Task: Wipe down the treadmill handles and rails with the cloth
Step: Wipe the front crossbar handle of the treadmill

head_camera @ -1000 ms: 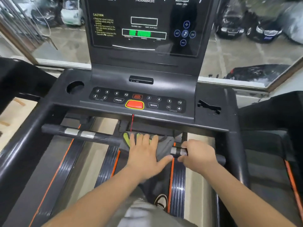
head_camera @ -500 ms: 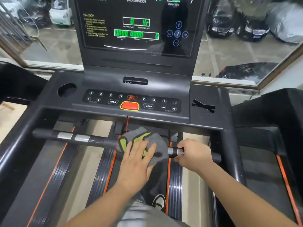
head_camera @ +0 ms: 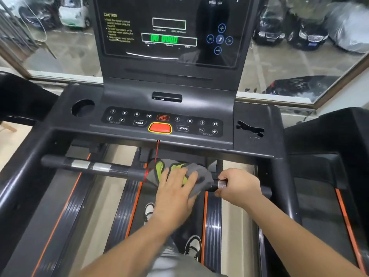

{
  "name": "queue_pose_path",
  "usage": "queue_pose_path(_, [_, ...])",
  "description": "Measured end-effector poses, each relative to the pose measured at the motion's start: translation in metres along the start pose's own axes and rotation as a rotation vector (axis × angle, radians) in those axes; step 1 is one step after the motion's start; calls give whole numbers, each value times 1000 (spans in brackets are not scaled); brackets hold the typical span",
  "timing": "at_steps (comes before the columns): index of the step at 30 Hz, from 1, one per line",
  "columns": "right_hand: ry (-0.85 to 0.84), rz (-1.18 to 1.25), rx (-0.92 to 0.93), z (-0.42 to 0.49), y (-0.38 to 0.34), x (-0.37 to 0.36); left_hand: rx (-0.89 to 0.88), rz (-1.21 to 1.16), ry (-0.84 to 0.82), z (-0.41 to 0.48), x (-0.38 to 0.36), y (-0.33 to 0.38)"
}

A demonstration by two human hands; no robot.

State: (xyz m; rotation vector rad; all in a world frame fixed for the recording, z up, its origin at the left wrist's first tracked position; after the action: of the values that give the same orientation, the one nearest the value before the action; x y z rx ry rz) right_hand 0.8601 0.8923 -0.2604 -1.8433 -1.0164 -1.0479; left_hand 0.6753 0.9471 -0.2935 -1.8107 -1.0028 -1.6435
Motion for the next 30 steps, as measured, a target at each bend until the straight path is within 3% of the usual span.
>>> queue_pose_path(3, [-11,16,-10,1,0,0,-52,-8,58,-9,-10,-8])
queue_pose_path(6, [-3,6,-2,1,0,-1,25,76,-45,31,4,11])
queue_pose_path(7, [7,2,1,0,-1,0,83,30,-93,54,13,15])
queue_pose_path(10, [9,-5,7,-3,-3,-1,241,-128,-441,97,13,24])
queue_pose_path(12, [22,10,13,-4,-3,-1,250,-83,-367,94,10,30])
queue_pose_path(13, [32,13,16,-5,-3,-1,206,-53,-226,81,14,32])
queue_pose_path(15, [44,3,25,-7,-2,-1,45,-66,-9,33,10,32])
queue_pose_path(17, [52,-7,33,-10,-1,-4,-134,-46,80,-5,-1,26])
queue_pose_path(22, [-3,58,49,-15,2,-2,-66,126,-58,30,-1,30])
queue_pose_path(26, [120,165,36,-39,27,12,151,-163,-389,96,11,46])
queue_pose_path(28, [284,133,-37,-55,52,22,134,-73,-338,92,7,58])
queue_pose_path(30, [393,125,-174,-67,81,28,9,45,-170,51,3,75])
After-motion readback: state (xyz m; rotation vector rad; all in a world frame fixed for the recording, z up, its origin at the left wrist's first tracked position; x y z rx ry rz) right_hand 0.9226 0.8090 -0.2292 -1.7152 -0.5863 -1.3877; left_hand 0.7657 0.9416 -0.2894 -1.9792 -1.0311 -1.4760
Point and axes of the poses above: each hand's wrist, its own z-axis towards the middle knuckle, its own x-axis out of the back of the hand, y = z × x, the point moved 5 cm from there along z, towards the middle knuckle, and after that the axes turned 8 degrees about x, right-handed, at the moved point
